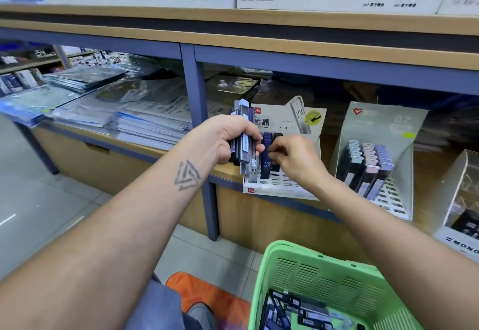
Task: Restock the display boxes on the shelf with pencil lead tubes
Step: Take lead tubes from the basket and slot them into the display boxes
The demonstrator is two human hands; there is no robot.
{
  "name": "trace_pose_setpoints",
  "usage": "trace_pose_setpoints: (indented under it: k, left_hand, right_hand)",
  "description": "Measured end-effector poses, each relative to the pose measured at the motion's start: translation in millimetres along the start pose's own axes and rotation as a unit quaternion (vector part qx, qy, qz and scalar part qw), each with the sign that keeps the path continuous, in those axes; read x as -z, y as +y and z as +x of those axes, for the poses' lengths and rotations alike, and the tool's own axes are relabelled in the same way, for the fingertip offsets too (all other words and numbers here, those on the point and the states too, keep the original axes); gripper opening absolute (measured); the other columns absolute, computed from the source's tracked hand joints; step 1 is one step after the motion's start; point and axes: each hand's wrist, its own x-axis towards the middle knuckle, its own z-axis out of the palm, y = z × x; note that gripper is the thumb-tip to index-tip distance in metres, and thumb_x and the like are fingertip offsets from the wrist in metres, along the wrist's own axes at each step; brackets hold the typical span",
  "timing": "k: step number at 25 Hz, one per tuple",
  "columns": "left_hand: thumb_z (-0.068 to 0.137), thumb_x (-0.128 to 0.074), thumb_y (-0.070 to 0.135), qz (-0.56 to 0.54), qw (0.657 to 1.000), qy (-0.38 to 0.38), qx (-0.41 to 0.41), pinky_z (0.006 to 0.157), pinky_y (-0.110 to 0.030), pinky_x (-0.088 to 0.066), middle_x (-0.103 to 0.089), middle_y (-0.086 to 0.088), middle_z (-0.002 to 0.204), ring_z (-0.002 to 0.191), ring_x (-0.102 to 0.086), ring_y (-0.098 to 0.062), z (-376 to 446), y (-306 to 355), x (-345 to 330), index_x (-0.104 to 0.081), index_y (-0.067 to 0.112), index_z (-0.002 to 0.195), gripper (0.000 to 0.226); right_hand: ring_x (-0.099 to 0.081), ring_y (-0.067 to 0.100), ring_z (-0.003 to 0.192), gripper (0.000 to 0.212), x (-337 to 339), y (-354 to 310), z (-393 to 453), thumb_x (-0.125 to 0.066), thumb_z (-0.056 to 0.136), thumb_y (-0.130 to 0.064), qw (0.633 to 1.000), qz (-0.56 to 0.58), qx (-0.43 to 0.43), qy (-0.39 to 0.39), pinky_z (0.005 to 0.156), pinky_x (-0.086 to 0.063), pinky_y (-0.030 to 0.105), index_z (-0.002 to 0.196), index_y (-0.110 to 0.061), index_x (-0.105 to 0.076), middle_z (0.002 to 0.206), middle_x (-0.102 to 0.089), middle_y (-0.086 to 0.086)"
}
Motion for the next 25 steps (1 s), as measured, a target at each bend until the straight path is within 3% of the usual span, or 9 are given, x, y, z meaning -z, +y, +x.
trace_pose_setpoints:
  k: [4,8,10,12,14,16,20,25]
  left_hand:
    - [0.091,-0.056,-0.008,-0.008,1.0,-0.004,0.0,0.07,-0.034,-0.057,-0.065,-0.015,0.072,0.064,-0.065,-0.023,2.7,-1.1,-1.6,-0.06,0.001,0.091,0.01]
    - [0.089,-0.059,-0.008,-0.003,1.0,-0.018,-0.005,0.071,-0.035,-0.06,-0.067,-0.017,0.078,0.062,-0.068,-0.023,6.3,-4.7,-3.4,-0.061,-0.001,0.106,0.018]
    - [0.089,-0.059,-0.008,-0.008,0.999,-0.042,-0.004,0.073,-0.036,-0.06,-0.068,-0.017,0.075,0.063,-0.069,-0.023,5.6,-6.7,-7.9,-0.062,-0.001,0.099,0.012]
    - [0.089,-0.057,-0.009,-0.013,0.996,-0.091,0.005,0.074,-0.035,-0.059,-0.067,-0.016,0.073,0.065,-0.068,-0.023,2.4,-9.6,-14.6,-0.061,-0.001,0.093,0.01]
    - [0.089,-0.055,-0.009,-0.008,0.989,-0.147,0.015,0.076,-0.035,-0.058,-0.066,-0.018,0.077,0.069,-0.067,-0.024,0.1,-14.0,-25.1,-0.062,-0.002,0.096,0.013]
    - [0.09,-0.052,-0.01,-0.002,0.983,-0.18,0.021,0.073,-0.035,-0.06,-0.066,-0.019,0.079,0.074,-0.068,-0.025,-0.6,-19.4,-38.0,-0.062,-0.002,0.098,0.015]
    - [0.09,-0.05,-0.013,0.008,0.98,-0.2,0.024,0.069,-0.037,-0.062,-0.068,-0.022,0.084,0.08,-0.072,-0.031,-1.2,-27.5,-57.8,-0.061,-0.007,0.106,0.02]
    - [0.089,-0.048,-0.013,-0.023,0.984,-0.178,0.021,0.081,-0.045,-0.061,-0.071,-0.031,0.098,0.09,-0.073,-0.04,-2.6,-29.1,-69.4,-0.061,-0.012,0.112,0.026]
  right_hand:
    - [-0.061,0.027,0.104,0.02,-2.2,-1.1,-2.0,-0.065,0.095,-0.019,0.994,-0.102,0.028,-0.006,0.086,-0.053,0.046,0.112,-0.02,-0.077,0.111,-0.065,0.001]
    - [-0.059,0.026,0.106,0.029,8.7,-6.6,-7.7,-0.059,0.098,-0.015,0.995,-0.098,0.028,-0.018,0.089,-0.052,0.042,0.125,-0.018,-0.07,0.114,-0.063,0.003]
    - [-0.061,0.019,0.098,0.031,25.1,-9.7,-13.2,-0.058,0.098,-0.012,1.0,-0.009,-0.01,0.016,0.086,-0.049,0.03,0.127,-0.017,-0.069,0.109,-0.067,0.002]
    - [-0.066,0.013,0.085,0.027,42.9,-9.5,-20.8,-0.06,0.098,-0.014,0.984,0.152,-0.087,0.022,0.078,-0.053,0.029,0.123,-0.017,-0.07,0.1,-0.073,0.001]
    - [-0.068,0.014,0.081,0.021,58.1,-7.2,-30.8,-0.061,0.099,-0.015,0.936,0.321,-0.144,-0.012,0.07,-0.055,0.032,0.118,-0.012,-0.071,0.1,-0.075,0.006]
    - [-0.066,0.018,0.08,0.018,67.7,-2.5,-40.3,-0.062,0.099,-0.017,0.895,0.414,-0.162,-0.042,0.068,-0.053,0.031,0.108,-0.009,-0.075,0.097,-0.075,0.007]
    - [-0.063,0.024,0.083,0.01,71.4,8.6,-47.0,-0.074,0.09,-0.017,0.885,0.424,-0.181,-0.059,0.079,-0.053,0.042,0.093,-0.008,-0.079,0.087,-0.072,0.012]
    - [-0.066,0.018,0.073,0.01,86.0,15.7,-53.9,-0.065,0.092,-0.003,0.846,0.474,-0.24,-0.037,0.068,-0.05,0.027,0.094,0.0,-0.074,0.083,-0.073,0.012]
